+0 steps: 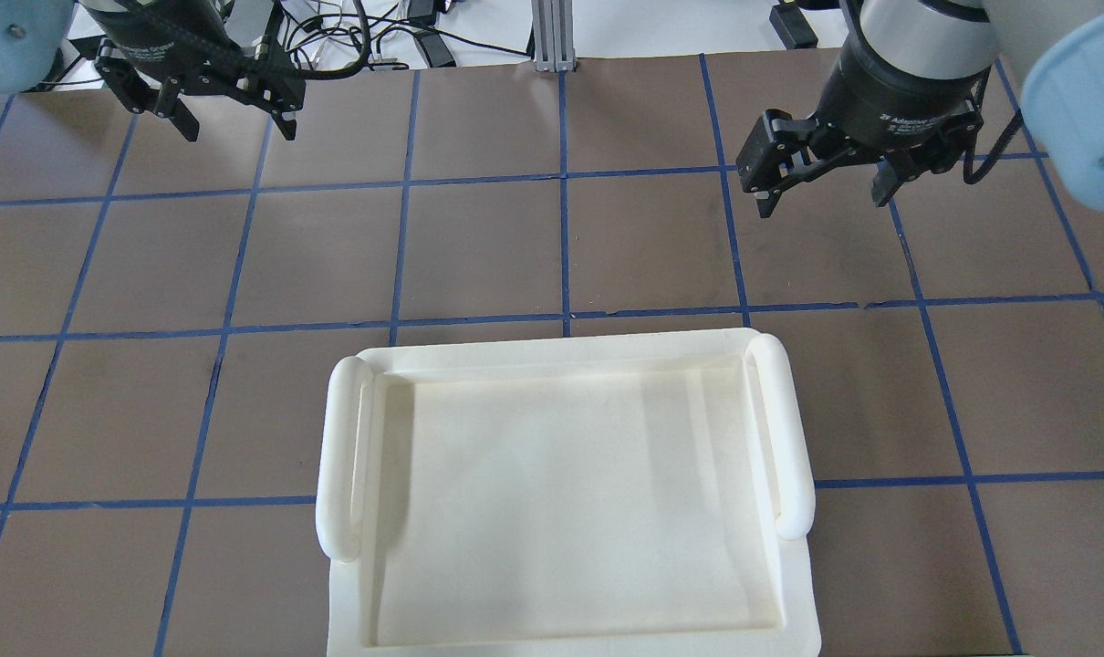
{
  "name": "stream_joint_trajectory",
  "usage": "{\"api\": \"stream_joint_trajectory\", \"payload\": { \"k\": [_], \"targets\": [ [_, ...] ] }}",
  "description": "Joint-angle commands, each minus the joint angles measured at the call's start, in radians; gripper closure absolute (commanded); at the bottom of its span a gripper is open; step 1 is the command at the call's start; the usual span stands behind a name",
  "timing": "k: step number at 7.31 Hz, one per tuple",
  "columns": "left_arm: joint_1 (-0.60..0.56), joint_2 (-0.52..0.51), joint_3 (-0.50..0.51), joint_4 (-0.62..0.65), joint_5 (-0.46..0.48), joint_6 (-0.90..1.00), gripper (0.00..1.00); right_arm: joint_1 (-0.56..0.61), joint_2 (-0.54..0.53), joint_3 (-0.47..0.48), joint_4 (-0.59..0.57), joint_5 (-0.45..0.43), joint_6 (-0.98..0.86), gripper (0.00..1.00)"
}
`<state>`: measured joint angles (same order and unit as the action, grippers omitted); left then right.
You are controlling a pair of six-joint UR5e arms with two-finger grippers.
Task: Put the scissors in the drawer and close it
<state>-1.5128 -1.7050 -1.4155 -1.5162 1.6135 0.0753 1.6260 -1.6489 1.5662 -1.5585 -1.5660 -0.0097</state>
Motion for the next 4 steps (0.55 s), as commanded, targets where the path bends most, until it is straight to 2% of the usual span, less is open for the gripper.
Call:
{"api": "stream_joint_trajectory", "payload": {
  "k": [1, 4],
  "targets": [
    [-0.003, 0.070, -0.075, -0.002, 0.000, 0.006, 0.00, 0.000, 0.000, 0.000, 0.000, 0.003, -0.003, 0.00],
    [0.003, 0.096, -0.075, -0.027, -0.007, 0.004, 0.00, 0.000, 0.000, 0.000, 0.002, 0.000, -0.004, 0.00]
  ]
}}
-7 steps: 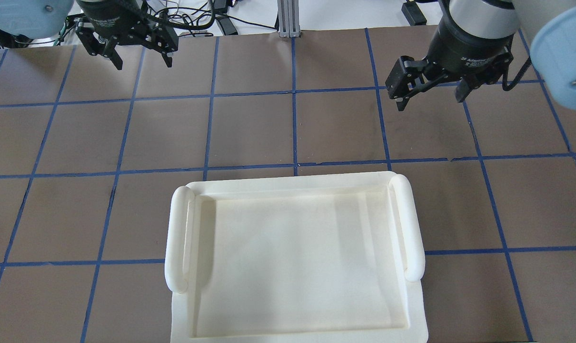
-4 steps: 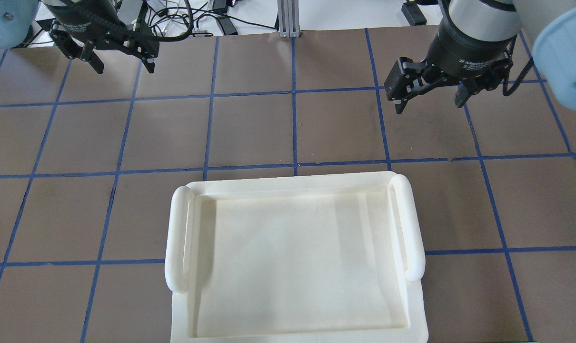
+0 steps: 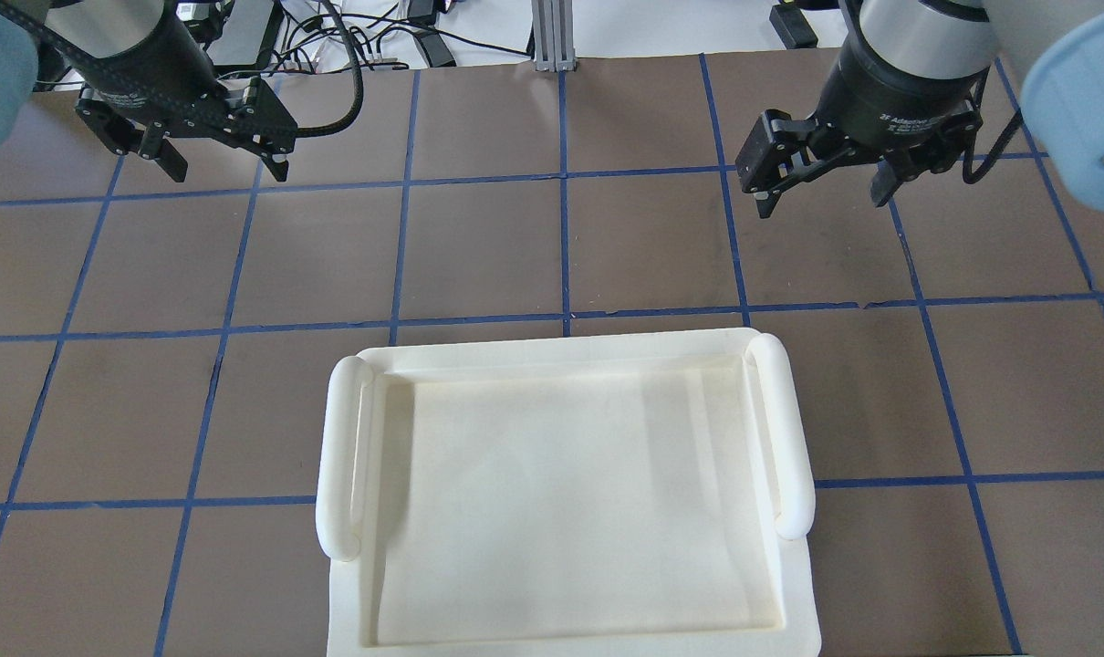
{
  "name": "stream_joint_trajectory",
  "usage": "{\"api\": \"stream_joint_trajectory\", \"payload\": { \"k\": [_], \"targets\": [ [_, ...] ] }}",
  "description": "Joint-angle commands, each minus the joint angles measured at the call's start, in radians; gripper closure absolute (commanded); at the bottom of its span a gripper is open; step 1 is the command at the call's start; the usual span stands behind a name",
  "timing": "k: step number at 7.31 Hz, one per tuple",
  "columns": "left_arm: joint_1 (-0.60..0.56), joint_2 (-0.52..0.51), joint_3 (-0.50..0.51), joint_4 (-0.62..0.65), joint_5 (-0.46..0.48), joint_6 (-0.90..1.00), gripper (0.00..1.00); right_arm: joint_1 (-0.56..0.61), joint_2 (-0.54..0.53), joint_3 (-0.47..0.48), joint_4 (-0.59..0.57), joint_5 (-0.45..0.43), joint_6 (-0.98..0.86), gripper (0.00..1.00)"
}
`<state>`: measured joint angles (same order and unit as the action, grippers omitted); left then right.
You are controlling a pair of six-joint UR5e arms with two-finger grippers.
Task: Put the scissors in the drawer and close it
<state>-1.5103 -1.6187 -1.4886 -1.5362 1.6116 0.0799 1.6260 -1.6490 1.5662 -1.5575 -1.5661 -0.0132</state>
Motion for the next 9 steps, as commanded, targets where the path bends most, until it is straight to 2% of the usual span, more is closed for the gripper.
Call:
{"api": "stream_joint_trajectory", "payload": {
  "k": [1, 9],
  "targets": [
    [-0.001, 0.008, -0.012, -0.001, -0.004, 0.001, 0.00, 0.000, 0.000, 0.000, -0.001, 0.000, 0.001, 0.00],
    [-0.004, 0.007, -0.015, 0.002, -0.012, -0.011, 0.00, 0.000, 0.000, 0.000, 0.001, -0.005, -0.001, 0.00]
  ]
}}
